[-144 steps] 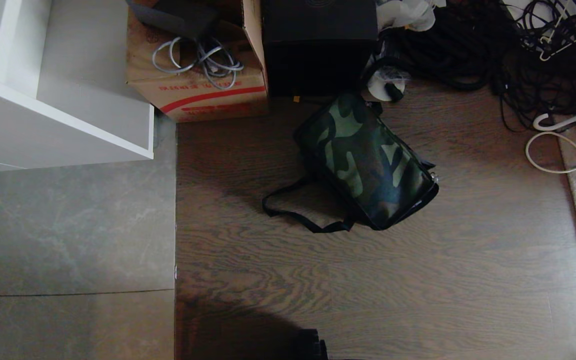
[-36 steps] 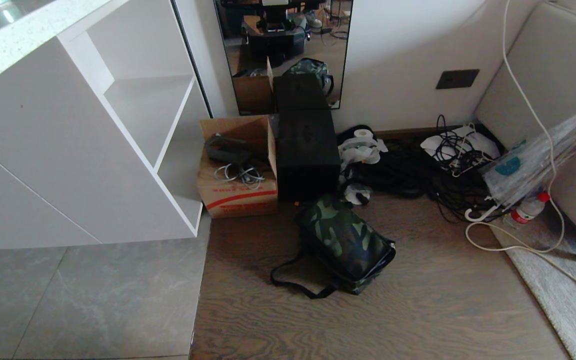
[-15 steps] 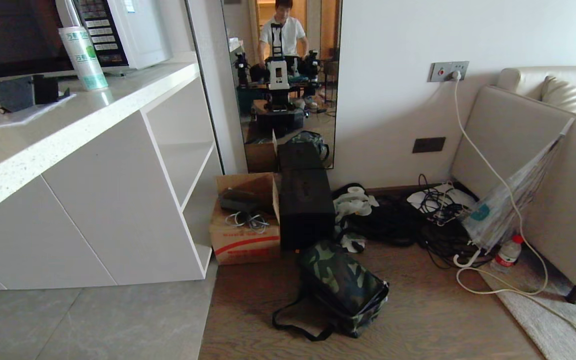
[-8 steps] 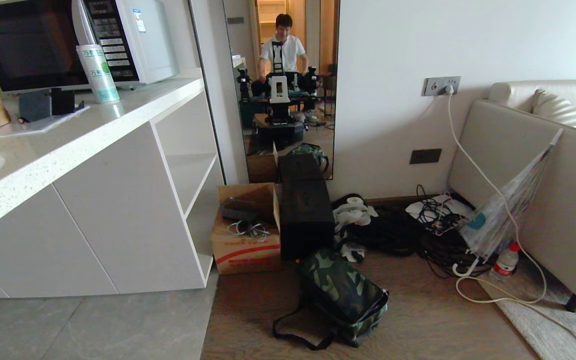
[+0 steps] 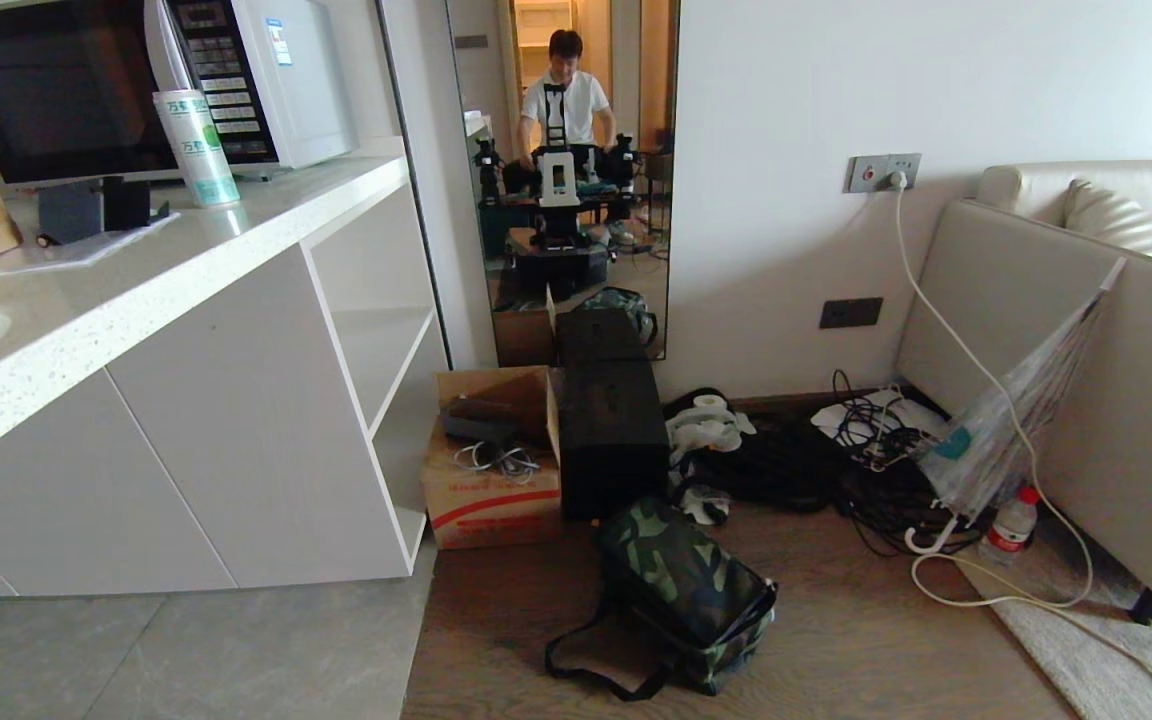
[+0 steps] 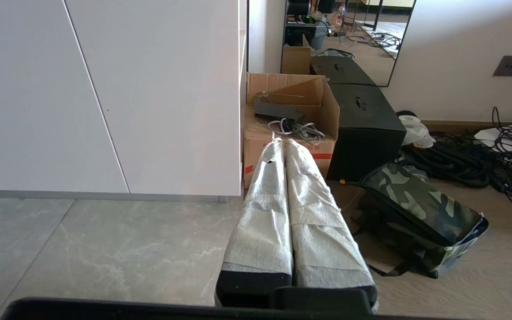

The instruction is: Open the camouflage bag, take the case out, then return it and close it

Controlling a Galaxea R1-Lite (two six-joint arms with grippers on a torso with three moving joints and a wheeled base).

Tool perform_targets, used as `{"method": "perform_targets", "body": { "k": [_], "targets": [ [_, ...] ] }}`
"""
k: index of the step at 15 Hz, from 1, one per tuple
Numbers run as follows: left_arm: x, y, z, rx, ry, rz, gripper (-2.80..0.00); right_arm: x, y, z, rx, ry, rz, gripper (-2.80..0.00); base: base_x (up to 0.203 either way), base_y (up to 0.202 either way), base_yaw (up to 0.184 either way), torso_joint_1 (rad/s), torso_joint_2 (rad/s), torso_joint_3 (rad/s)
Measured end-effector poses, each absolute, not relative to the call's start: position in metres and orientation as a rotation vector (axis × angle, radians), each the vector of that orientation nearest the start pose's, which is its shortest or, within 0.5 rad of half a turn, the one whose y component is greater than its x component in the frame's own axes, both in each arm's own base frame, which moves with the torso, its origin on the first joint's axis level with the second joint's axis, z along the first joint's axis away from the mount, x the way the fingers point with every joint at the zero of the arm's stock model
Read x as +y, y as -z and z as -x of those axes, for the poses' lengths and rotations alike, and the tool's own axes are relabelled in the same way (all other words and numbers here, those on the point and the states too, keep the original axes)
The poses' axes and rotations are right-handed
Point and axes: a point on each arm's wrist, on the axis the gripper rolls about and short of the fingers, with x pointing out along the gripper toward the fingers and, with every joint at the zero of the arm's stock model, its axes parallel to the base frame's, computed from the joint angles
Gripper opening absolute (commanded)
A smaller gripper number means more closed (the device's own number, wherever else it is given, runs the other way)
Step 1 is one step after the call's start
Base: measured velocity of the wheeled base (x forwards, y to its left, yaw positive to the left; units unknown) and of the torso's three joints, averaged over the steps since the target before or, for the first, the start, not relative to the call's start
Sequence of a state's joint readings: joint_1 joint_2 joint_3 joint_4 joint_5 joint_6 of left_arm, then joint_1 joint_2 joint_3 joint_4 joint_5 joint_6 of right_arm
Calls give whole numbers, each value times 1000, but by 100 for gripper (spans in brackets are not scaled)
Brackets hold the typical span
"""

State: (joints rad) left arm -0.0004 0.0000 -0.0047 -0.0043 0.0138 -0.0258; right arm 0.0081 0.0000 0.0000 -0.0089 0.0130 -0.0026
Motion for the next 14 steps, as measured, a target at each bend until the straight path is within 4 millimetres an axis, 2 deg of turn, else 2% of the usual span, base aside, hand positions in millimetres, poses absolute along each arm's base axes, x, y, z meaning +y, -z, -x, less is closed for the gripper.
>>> {"method": "perform_targets", "body": {
  "k": [14],
  "targets": [
    [0,-77,23,-9,-12,35,-280,0,-76,23,-9,-21,2,-280,0,0,0,2,1,40]
  ]
}}
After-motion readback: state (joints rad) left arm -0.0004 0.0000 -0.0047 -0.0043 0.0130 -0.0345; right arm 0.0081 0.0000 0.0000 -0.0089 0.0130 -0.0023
